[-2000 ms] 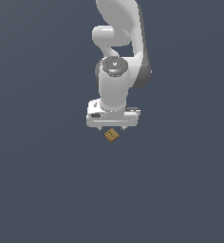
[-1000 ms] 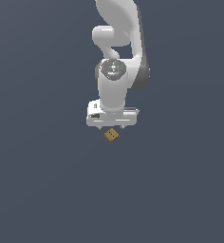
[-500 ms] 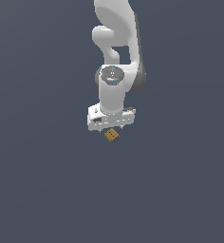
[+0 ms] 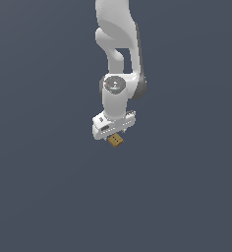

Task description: Pick up the object and move it to a goal position.

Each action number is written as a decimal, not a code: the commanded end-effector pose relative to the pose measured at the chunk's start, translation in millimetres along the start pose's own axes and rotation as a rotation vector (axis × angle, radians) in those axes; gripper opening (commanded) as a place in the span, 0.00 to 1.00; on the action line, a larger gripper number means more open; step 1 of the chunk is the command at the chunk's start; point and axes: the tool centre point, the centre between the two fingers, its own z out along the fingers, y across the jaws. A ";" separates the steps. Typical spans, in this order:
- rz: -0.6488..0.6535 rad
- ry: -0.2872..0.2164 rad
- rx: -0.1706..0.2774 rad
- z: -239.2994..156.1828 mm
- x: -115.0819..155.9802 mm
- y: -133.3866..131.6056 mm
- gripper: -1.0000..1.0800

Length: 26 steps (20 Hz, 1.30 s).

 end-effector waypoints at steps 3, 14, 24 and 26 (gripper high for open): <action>-0.105 0.010 0.000 14.3 -8.3 -4.9 0.96; -0.235 0.024 0.000 31.1 -19.2 -12.2 0.96; -0.237 0.024 0.001 42.2 -19.8 -12.5 0.96; -0.238 0.024 0.001 50.3 -19.8 -12.8 0.96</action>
